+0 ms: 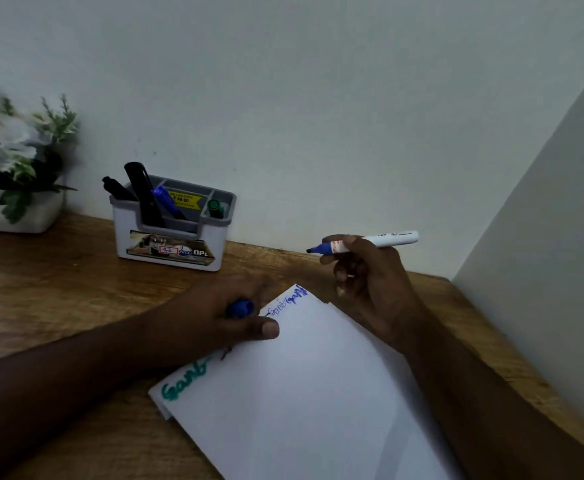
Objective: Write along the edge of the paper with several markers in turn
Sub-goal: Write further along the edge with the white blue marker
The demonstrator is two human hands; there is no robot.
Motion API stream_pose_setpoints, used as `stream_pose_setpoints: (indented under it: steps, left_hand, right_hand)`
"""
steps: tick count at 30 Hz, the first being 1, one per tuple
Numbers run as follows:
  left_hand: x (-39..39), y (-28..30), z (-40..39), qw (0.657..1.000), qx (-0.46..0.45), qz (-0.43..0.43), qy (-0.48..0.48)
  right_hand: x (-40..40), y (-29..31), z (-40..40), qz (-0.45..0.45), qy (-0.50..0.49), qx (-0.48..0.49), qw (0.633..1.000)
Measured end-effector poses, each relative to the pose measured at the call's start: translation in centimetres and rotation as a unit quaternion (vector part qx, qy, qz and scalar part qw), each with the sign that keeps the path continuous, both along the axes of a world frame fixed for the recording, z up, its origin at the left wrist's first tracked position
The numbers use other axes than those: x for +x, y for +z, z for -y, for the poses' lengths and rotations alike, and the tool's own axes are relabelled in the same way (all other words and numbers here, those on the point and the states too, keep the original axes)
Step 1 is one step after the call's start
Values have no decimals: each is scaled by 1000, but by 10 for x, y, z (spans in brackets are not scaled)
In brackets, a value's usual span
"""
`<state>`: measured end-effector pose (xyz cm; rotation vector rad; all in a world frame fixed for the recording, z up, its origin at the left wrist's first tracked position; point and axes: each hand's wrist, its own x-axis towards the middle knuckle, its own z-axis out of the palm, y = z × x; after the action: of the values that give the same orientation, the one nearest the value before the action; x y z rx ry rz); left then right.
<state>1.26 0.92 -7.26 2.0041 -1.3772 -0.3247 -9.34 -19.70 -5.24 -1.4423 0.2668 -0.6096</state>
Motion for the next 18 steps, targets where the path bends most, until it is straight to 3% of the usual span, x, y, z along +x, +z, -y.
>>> stream_pose_setpoints:
  steps: [7, 18]
  left_hand:
    - [6, -3, -4, 995, -50, -77, 36]
    - [5, -4, -1, 998, -41, -35, 11]
  right_hand:
    - [1, 12, -32, 44, 125, -78, 988]
    - [1, 5, -41, -29, 130, -243, 961]
